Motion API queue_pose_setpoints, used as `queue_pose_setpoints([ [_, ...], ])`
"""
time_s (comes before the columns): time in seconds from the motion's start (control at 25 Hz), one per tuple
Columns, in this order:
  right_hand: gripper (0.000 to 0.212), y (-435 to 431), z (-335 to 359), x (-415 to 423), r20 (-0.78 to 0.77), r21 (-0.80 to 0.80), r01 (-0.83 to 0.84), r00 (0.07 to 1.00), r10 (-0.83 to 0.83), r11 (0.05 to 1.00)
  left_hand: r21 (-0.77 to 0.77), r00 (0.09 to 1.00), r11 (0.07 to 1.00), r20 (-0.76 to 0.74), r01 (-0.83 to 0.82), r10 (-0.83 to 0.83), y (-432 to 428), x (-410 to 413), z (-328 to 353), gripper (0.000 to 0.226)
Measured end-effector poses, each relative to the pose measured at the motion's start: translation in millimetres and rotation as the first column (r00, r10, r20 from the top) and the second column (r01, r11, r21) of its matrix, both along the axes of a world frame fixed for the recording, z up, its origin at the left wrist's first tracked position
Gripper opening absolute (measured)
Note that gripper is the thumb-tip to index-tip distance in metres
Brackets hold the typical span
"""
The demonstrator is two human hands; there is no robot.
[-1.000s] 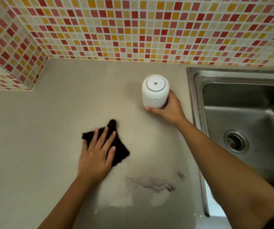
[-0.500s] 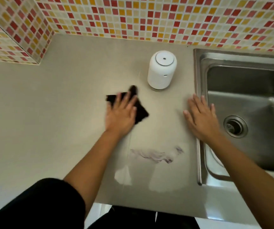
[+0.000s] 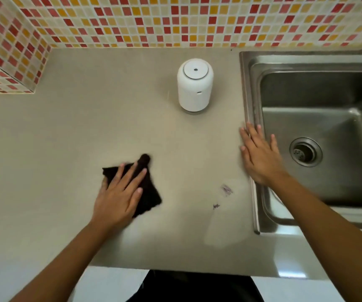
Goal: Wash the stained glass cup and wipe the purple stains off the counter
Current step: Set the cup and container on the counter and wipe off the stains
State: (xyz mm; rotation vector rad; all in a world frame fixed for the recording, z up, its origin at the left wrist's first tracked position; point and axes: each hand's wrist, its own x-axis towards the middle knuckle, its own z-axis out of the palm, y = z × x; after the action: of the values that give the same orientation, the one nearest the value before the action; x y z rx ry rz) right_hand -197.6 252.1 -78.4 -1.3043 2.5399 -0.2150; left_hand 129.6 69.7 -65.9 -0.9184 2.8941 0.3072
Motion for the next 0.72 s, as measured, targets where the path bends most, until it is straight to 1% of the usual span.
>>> queue_pose_setpoints([
  [0.04,0.053,0.1,-0.4,0.0,0.0,0.004,0.001,1.0,-0.001,1.0,-0.001,0.995,0.996,-0.027,-0.091,0.091,-0.6,-28.5,-0.4,0.053],
  [0.08,0.052,0.3,-1.2,0.6,-0.006,0.002,0.004,1.0,-0.004,1.0,-0.001,0.993,0.994,-0.044,-0.114,0.114,8.7,-58.3,-1.8,0.052],
  [0.12,0.052,0.3,-1.5,1.4,-0.016,-0.004,0.009,1.0,-0.009,1.0,0.008,0.996,0.997,-0.044,-0.073,0.073,25.0,-85.6,-3.9,0.051],
  [0.16,0.052,0.1,-1.1,1.8,-0.02,-0.01,0.014,1.0,-0.014,1.0,-0.007,0.999,1.0,-0.05,0.013,-0.013,48.9,-105.1,-5.5,0.05],
  [0.2,0.052,-0.4,-0.3,2.0,-0.014,-0.01,0.017,1.0,-0.017,1.0,-0.036,0.988,0.99,-0.064,0.139,-0.141,78.5,-110.7,-7.7,0.05],
  [0.28,0.052,0.8,-1.1,4.9,-0.004,-0.01,0.022,1.0,-0.022,1.0,-0.054,0.907,0.909,-0.06,0.413,-0.416,137.0,-81.7,-11.7,0.048],
  [0.32,0.052,1.5,-1.5,5.8,-0.009,-0.015,0.023,1.0,-0.023,1.0,-0.044,0.87,0.873,-0.071,0.485,-0.487,154.2,-56.2,-11.5,0.047],
  [0.36,0.052,1.6,-1.7,5.9,-0.012,-0.018,0.02,1.0,-0.021,1.0,0.005,0.855,0.856,-0.063,0.517,-0.515,159.2,-31.4,-9.2,0.046],
  [0.4,0.053,1.6,-1.4,5.0,-0.011,-0.016,0.016,1.0,-0.016,1.0,0.037,0.86,0.86,-0.048,0.509,-0.507,152.8,-10.7,-7.6,0.045],
  [0.44,0.053,2.3,-0.2,4.3,-0.007,-0.009,0.011,1.0,-0.011,1.0,0.034,0.889,0.888,-0.033,0.459,-0.458,138.2,1.9,-6.7,0.045],
  [0.52,0.053,8.2,3.9,6.3,0.017,-0.008,-0.015,1.0,0.015,1.0,0.003,0.97,0.97,-0.008,0.243,-0.243,99.1,-6.2,-2.9,0.05],
  [0.6,0.052,26.6,9.0,18.1,0.06,-0.055,-0.051,0.997,0.054,0.997,0.037,0.999,0.999,-0.036,0.004,-0.003,66.6,-56.6,1.0,0.053],
  [0.64,0.051,43.5,11.1,27.7,0.07,-0.091,-0.053,0.996,0.06,0.994,0.041,0.996,0.997,-0.059,-0.071,0.073,58.1,-89.2,-1.3,0.051],
  [0.68,0.05,64.1,12.7,39.0,0.075,-0.126,-0.039,0.996,0.049,0.991,0.044,0.992,0.994,-0.068,-0.099,0.102,56.4,-120.8,-2.3,0.05],
  [0.72,0.051,87.6,13.3,50.2,0.078,-0.147,-0.009,0.997,0.02,0.989,0.052,0.993,0.994,-0.067,-0.091,0.095,60.1,-147.6,-2.7,0.049],
])
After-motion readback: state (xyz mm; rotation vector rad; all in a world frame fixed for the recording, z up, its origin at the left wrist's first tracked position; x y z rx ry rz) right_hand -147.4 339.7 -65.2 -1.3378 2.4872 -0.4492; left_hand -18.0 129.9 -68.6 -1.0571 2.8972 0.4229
